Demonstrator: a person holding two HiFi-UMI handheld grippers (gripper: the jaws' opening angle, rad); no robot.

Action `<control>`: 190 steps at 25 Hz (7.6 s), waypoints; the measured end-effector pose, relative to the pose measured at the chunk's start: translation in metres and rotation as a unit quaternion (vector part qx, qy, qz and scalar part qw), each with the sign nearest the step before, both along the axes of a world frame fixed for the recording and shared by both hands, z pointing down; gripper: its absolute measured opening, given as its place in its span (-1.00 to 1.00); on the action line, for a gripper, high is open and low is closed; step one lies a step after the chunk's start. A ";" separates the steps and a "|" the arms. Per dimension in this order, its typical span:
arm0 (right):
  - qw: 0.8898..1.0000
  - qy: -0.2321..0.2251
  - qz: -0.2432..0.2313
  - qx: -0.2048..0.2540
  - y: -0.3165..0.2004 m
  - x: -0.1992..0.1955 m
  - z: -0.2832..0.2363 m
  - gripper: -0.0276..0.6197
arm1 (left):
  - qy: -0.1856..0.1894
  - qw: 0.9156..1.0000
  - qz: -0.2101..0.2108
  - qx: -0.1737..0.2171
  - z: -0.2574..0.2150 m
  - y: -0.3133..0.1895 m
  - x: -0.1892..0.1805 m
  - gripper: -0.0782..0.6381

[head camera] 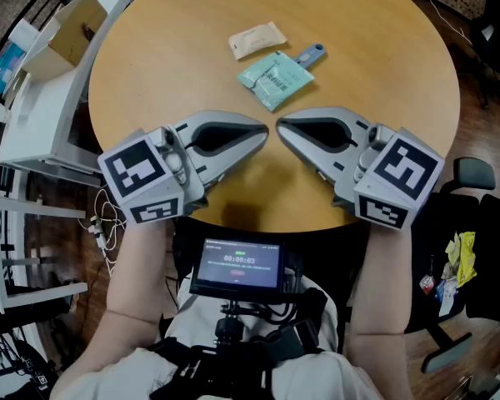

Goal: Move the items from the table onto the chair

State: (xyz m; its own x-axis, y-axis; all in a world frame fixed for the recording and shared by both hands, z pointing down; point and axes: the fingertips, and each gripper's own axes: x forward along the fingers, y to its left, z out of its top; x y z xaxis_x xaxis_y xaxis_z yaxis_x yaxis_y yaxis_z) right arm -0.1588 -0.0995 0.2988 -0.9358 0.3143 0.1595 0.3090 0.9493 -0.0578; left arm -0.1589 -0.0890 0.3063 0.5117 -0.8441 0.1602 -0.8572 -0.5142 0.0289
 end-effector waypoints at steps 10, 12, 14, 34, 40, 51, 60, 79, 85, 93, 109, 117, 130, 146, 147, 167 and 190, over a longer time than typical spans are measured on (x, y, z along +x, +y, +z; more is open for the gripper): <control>1.000 -0.005 0.020 0.000 -0.005 0.004 0.002 -0.89 | -0.001 1.000 0.006 0.001 0.003 -0.001 0.005 -0.76; 1.000 -0.002 0.020 0.001 -0.003 0.005 0.003 -0.89 | -0.001 1.000 0.007 0.001 0.003 0.000 0.005 -0.76; 1.000 0.001 0.019 0.017 -0.002 0.006 0.004 -0.89 | -0.001 1.000 0.007 0.002 0.003 0.001 0.005 -0.76; 0.673 0.170 0.016 0.719 -0.109 -0.015 0.055 -0.46 | 0.005 1.000 0.010 -0.008 -0.001 0.002 0.008 -0.76; 0.662 0.161 0.008 0.732 -0.107 -0.030 0.060 -0.46 | 0.010 1.000 0.011 -0.015 -0.003 0.003 0.010 -0.76; 0.649 0.134 0.023 0.748 -0.106 -0.034 0.053 -0.90 | 0.007 1.000 0.011 -0.007 0.000 0.002 0.008 -0.76; 0.650 0.114 0.069 0.748 -0.107 -0.017 0.028 -0.90 | 0.007 1.000 0.020 -0.011 0.002 0.003 0.011 -0.76; 0.685 0.166 0.238 0.668 -0.125 0.155 0.007 -0.90 | 0.002 0.995 0.101 0.003 -0.001 -0.056 0.117 -0.76; 0.667 0.204 0.335 0.634 -0.136 0.250 0.004 -0.90 | 0.003 0.990 0.139 0.007 -0.003 -0.077 0.179 -0.75; 0.612 0.298 0.472 0.560 -0.149 0.420 0.038 -0.90 | 0.022 0.980 0.198 0.023 -0.015 -0.103 0.245 -0.74; 0.510 0.607 0.556 0.252 -0.123 0.697 0.280 -0.68 | -0.004 0.955 0.295 0.018 -0.012 -0.106 0.348 -0.75; 0.563 0.567 0.568 0.199 -0.114 0.681 0.284 -0.36 | 0.002 0.965 0.263 0.005 -0.017 -0.109 0.337 -0.75; 0.771 0.165 0.569 0.234 -0.153 0.464 0.033 -0.91 | -0.006 0.980 0.196 0.007 -0.034 -0.105 0.308 -0.75; 0.967 -0.053 0.233 0.092 -0.085 0.126 -0.039 -0.91 | 0.010 0.999 -0.051 0.012 -0.017 -0.061 0.065 -0.75; 0.970 -0.050 0.220 0.092 -0.079 0.112 -0.037 -0.91 | 0.011 0.998 -0.065 0.011 -0.015 -0.055 0.051 -0.75; 0.994 -0.018 0.100 0.034 -0.007 -0.005 -0.010 -0.91 | 0.015 0.989 -0.148 0.015 -0.007 0.012 -0.040 -0.75; 0.994 0.002 0.105 -0.004 -0.017 -0.013 -0.001 -0.91 | 0.010 0.993 -0.114 -0.009 0.001 -0.006 -0.031 -0.76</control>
State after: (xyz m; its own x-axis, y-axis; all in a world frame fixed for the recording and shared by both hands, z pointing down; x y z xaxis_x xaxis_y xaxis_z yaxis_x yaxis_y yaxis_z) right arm -0.1716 -0.1161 0.2980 -0.9803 0.1126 0.1624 0.1029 0.9925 -0.0665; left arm -0.1898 -0.0946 0.3068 0.3101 -0.9357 0.1683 -0.9507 -0.3051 0.0555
